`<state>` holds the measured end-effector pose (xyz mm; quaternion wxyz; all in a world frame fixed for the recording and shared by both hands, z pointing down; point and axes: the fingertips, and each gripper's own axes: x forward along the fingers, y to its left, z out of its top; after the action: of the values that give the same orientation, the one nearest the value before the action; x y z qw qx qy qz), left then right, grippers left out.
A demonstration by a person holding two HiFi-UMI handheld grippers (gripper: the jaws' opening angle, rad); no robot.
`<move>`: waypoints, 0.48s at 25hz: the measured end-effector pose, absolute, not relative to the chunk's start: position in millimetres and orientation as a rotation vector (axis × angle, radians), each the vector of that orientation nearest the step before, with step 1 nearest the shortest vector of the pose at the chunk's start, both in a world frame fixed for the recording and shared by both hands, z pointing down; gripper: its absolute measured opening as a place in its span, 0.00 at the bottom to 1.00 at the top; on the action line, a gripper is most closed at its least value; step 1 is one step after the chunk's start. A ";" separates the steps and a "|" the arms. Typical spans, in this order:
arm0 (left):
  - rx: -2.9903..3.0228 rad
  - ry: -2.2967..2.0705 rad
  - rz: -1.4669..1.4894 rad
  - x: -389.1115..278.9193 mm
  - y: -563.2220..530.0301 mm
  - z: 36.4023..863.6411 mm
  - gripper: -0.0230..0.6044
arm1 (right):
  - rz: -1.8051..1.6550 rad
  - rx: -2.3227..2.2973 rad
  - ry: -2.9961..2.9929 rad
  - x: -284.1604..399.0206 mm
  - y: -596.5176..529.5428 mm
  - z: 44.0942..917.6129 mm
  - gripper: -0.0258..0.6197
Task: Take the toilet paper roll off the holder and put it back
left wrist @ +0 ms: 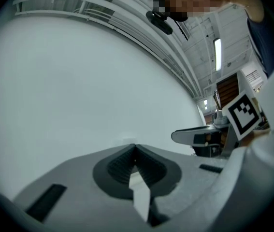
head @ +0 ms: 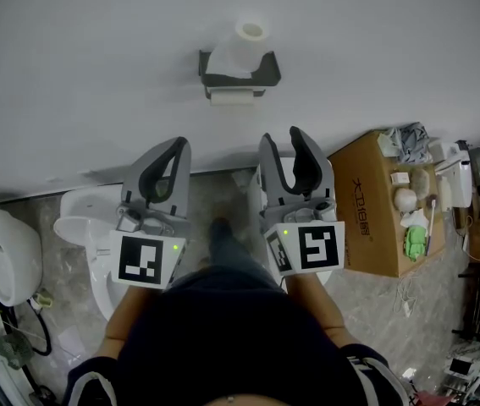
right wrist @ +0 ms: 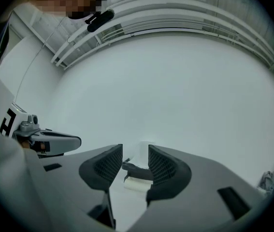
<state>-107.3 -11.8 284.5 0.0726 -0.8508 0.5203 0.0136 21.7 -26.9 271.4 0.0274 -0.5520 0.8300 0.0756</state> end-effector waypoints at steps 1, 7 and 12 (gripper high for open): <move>-2.555 1.563 0.036 -106.0 -17.4 283.4 0.03 | 0.233 -1.702 2.565 22.6 -33.0 270.1 0.29; -2.545 1.592 0.031 -101.5 -56.4 280.6 0.03 | 0.227 -1.666 2.583 23.8 -76.1 265.8 0.29; -2.532 1.615 0.018 -96.0 -91.6 277.6 0.03 | 0.207 -1.625 2.614 24.6 -113.8 265.0 0.31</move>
<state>-96.0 -91.6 277.6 0.0693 -0.8411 0.5364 0.0058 24.6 -113.8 265.0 0.0283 -0.5264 0.8471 0.0670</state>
